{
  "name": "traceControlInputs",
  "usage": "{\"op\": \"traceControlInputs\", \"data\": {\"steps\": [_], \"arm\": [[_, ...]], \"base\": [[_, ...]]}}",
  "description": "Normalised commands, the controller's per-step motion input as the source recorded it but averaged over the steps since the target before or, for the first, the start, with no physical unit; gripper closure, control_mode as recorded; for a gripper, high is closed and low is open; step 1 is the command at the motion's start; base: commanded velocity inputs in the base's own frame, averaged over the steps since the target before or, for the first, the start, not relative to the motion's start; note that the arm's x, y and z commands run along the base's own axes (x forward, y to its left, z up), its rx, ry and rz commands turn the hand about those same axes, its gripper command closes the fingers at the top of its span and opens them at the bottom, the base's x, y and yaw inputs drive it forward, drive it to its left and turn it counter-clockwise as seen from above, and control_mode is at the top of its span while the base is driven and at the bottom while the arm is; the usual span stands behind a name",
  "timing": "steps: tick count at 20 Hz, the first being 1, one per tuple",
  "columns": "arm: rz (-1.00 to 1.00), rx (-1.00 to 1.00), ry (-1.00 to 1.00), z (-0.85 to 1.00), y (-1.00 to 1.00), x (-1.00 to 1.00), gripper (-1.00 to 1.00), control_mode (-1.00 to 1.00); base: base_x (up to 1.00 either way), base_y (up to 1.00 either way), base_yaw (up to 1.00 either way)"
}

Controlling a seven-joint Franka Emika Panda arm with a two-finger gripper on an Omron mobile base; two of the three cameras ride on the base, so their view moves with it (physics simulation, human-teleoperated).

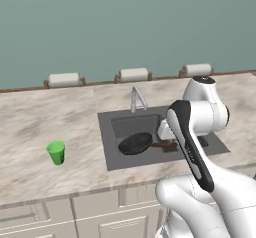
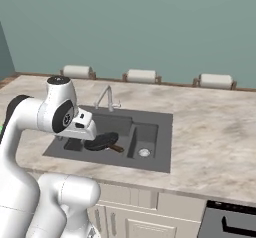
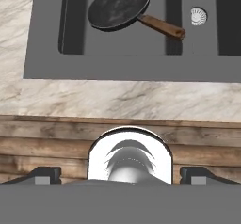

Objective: Place the pan in the left basin and the cup in the right basin of the sink.

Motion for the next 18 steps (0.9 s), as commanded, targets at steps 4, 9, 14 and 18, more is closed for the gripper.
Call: {"op": "traceControlInputs", "data": {"steps": [4,9,14,18], "arm": [[0.0,0.0,0.0,0.0,0.0,0.0,-1.0,1.0],[0.0,0.0,0.0,0.0,0.0,0.0,-1.0,1.0],[0.0,0.0,0.0,0.0,0.0,0.0,-1.0,1.0],[0.0,0.0,0.0,0.0,0.0,0.0,-1.0,1.0]], "base": [[-0.05,0.51,0.0],[0.0,0.54,0.0],[0.0,0.5,0.0],[0.0,0.5,0.0]]}}
